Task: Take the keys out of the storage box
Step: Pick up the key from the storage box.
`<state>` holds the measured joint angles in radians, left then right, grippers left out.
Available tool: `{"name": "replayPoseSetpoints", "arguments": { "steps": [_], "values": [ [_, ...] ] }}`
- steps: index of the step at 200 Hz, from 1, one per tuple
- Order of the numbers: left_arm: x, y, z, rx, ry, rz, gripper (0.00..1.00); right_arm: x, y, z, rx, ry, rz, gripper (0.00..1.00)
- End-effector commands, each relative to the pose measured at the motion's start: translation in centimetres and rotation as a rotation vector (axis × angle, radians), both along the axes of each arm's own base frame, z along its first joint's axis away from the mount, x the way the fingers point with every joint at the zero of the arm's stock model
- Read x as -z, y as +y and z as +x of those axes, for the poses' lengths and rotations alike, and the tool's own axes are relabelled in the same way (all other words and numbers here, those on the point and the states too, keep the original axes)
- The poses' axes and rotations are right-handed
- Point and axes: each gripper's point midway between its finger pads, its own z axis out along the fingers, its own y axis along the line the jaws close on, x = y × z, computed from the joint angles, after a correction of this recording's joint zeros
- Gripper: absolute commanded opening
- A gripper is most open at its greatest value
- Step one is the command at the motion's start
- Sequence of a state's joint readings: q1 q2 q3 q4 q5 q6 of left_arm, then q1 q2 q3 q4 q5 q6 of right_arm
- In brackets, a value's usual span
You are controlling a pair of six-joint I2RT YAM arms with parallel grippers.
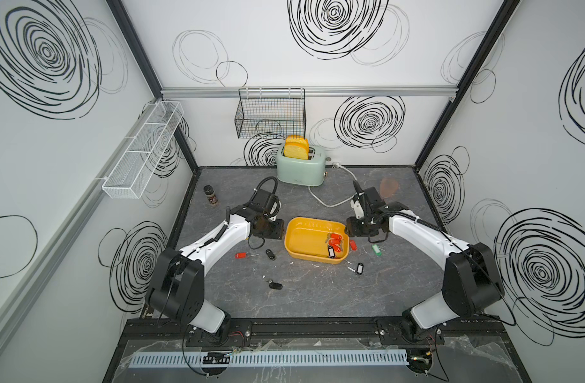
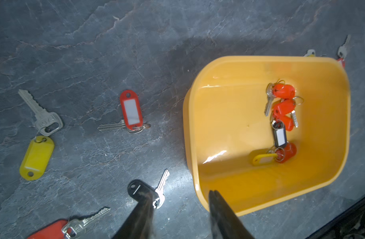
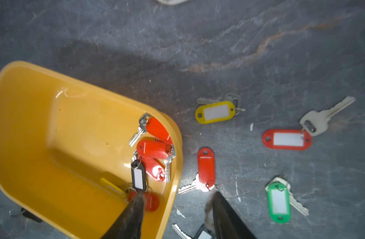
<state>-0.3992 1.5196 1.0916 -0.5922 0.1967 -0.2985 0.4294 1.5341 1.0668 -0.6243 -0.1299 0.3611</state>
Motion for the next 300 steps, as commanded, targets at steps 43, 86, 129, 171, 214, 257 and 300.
{"name": "replayPoseSetpoints", "arguments": {
  "steps": [43, 86, 129, 171, 214, 257, 300],
  "values": [
    [1.0, -2.7, 0.4, 0.038, 0.014, -0.048, 0.48, 1.3, 2.2, 0.1, -0.009, 0.029, 0.127, 0.48],
    [2.2, -3.3, -0.7, 0.056, 0.045, -0.049, 0.46, 1.5, 2.8, 1.5, -0.023, 0.020, 0.127, 0.39],
    [2.5, -3.1, -0.7, 0.052, 0.048, -0.046, 0.45, 1.2, 2.6, 3.1, -0.023, -0.005, 0.082, 0.38],
    [1.6, -2.6, -0.4, 0.033, 0.026, -0.052, 0.46, 0.3, 1.2, 3.5, -0.028, -0.048, -0.034, 0.41],
    [-0.2, -2.2, -0.3, 0.015, -0.012, -0.072, 0.47, -2.1, 3.8, 3.0, -0.123, -0.106, -0.040, 0.41],
    [-1.3, -1.9, -0.7, 0.001, -0.039, -0.085, 0.47, -0.3, 6.9, 2.5, -0.143, -0.087, -0.027, 0.41],
    [-1.4, -1.6, -1.3, -0.005, -0.040, -0.089, 0.48, 2.3, 7.3, 3.7, -0.077, -0.073, -0.043, 0.41]
  ]
}}
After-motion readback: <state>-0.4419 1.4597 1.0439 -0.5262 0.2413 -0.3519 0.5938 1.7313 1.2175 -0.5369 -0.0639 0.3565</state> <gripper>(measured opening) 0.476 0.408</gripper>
